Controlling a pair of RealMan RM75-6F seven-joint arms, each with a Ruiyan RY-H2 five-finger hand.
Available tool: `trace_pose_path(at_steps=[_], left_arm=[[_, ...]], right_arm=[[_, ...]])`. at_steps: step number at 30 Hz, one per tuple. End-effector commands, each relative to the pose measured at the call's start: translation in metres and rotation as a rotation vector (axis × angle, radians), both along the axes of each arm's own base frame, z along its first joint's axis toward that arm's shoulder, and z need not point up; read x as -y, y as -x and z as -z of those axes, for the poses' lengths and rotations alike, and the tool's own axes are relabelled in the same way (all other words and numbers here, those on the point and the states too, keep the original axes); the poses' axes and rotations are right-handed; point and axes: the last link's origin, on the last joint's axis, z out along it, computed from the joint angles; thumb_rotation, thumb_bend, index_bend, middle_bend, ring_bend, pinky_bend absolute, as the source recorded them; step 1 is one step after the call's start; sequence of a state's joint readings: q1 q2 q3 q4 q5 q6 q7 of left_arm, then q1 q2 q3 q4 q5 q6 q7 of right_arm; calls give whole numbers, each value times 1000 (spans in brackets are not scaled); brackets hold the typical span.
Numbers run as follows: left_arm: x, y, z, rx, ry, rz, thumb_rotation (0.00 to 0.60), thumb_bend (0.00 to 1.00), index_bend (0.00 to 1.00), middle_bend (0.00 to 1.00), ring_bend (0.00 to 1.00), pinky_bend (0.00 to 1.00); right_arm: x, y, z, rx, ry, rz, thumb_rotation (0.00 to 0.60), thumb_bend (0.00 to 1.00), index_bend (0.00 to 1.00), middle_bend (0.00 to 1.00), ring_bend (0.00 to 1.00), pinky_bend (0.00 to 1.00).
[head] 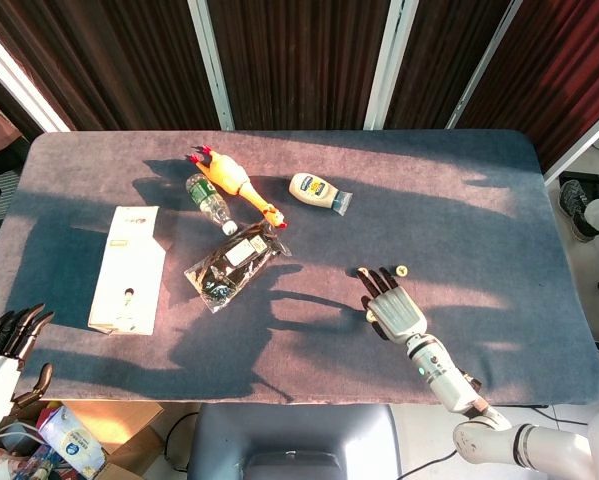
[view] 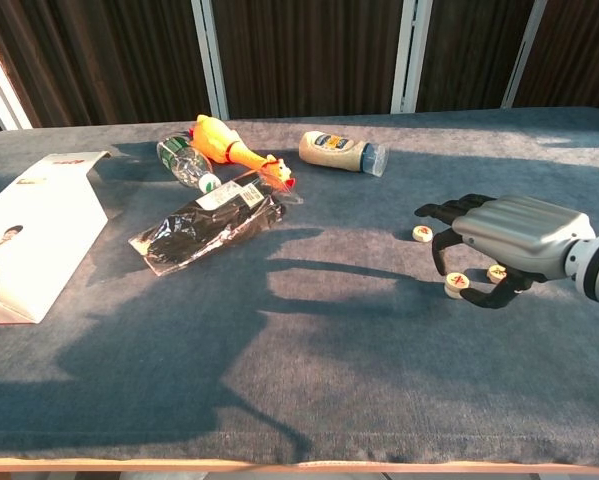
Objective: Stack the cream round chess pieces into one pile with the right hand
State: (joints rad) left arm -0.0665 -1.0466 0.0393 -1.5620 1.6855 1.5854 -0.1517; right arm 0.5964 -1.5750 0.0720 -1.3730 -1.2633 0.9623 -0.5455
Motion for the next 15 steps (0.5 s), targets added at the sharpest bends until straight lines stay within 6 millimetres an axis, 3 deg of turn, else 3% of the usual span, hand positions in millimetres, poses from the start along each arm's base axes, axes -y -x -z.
trace_pose_path(at_steps=[1,9,15], left_arm=[[0,0,0,1,-1,0,600,539,0,0,0,34],[0,0,-1,3,-5,0,600,539,0,0,0,34],[0,1,-1,4,-3,-1,600,538,0,0,0,34]], right_arm=[[0,1,0,-7,0,4,600,500,494,10,0,0],[-2,3,-6,-1,17,8,600,501,447,13,0,0],[-2,15,-21,0,58,22,600,501,442,13,0,0]])
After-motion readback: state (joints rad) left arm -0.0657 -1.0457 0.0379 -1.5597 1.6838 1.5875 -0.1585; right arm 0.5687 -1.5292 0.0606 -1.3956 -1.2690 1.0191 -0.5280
